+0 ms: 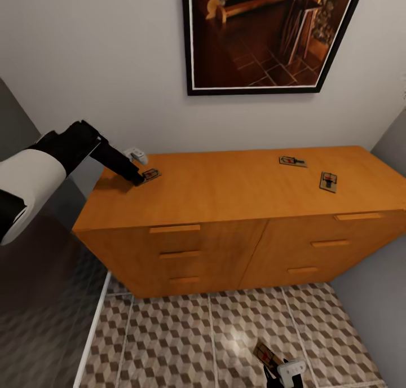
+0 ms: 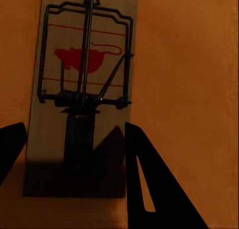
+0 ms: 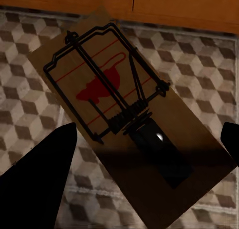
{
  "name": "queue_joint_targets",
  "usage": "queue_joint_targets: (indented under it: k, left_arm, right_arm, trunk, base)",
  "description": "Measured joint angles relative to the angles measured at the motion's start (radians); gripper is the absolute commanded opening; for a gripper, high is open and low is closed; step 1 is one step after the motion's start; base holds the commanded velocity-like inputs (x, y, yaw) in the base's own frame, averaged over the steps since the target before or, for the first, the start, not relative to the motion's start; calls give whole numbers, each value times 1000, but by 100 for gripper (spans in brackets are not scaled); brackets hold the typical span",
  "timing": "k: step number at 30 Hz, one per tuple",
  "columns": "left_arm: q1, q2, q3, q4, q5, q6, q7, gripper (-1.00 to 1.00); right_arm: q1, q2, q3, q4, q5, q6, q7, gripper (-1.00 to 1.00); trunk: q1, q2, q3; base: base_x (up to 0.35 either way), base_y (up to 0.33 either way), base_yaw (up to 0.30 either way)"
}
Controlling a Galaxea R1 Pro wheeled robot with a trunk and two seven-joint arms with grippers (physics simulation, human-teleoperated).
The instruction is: Take the four mousetraps from the cabinet in the bathroom and place them on the bathroom floor. Make sure all four end up on the same floor surface, and ensure that at least two of them are either under or directly next to the same bathroom sink.
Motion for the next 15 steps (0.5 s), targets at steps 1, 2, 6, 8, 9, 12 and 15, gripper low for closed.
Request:
queue_joint_targets:
  k: [1, 2, 6, 8, 9, 12, 15]
  left_arm:
    - [0, 0, 0, 0, 0, 0, 0, -100]
    - [0, 0, 0, 0, 0, 0, 0, -100]
    - [0, 0, 0, 0, 0, 0, 0, -100]
    - [0, 0, 0, 0, 0, 0, 0, -100]
    - [0, 0, 0, 0, 0, 0, 0, -100]
    - [0, 0, 0, 0, 0, 0, 0, -100]
    - [4, 0, 0, 0, 0, 0, 0, -100]
  right_arm:
    - [0, 0, 0, 0, 0, 0, 0, -100]
    - [0, 0, 0, 0, 0, 0, 0, -100]
    - [0, 0, 0, 0, 0, 0, 0, -100]
    - [0, 0, 0, 0, 0, -1, 0, -100]
    - [0, 0, 0, -1, 0, -1, 0, -100]
    - [0, 0, 0, 0, 0, -13, 0, -100]
    - [1, 0, 0, 0, 0, -32, 0, -100]
  trunk:
    - [0, 0, 0]
    - [0, 0, 0]
    - [0, 0, 0]
    - [0, 0, 0]
    - [0, 0, 0]
    - [0, 0, 0]
    - [-1, 0, 3]
  base:
    - [-338, 0, 0]
    - [-339, 0, 0]
    - [-341, 0, 0]
    - [-303, 0, 0]
    - [-172, 0, 0]
    - [-75, 0, 0]
    - [-19, 0, 0]
